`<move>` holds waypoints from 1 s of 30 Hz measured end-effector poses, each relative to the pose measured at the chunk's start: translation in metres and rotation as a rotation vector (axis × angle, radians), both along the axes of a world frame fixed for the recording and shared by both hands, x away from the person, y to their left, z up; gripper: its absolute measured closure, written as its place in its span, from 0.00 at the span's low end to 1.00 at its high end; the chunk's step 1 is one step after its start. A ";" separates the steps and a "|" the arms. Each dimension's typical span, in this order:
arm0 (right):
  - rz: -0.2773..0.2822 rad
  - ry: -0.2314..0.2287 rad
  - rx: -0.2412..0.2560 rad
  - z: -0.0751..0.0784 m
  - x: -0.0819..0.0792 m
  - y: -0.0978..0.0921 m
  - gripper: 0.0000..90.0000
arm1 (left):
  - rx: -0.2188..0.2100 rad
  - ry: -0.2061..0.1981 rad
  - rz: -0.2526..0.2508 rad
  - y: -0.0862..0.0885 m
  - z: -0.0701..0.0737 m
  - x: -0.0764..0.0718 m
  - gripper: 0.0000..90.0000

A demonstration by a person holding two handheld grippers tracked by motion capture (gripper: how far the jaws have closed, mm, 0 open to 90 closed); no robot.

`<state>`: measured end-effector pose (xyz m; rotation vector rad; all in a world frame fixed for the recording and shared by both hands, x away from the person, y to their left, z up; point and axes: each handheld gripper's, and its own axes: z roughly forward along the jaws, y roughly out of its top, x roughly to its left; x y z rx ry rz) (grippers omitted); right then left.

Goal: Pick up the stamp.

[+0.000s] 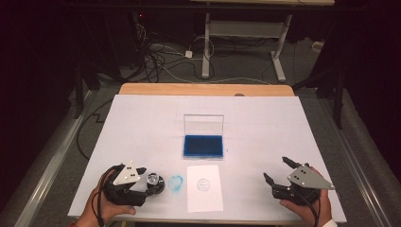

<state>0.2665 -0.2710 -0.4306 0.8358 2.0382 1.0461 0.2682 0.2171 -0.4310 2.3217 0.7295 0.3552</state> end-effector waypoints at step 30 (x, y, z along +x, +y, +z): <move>0.032 0.047 0.004 -0.004 0.002 0.004 0.26 | 0.210 0.155 -0.143 -0.026 0.008 0.036 0.43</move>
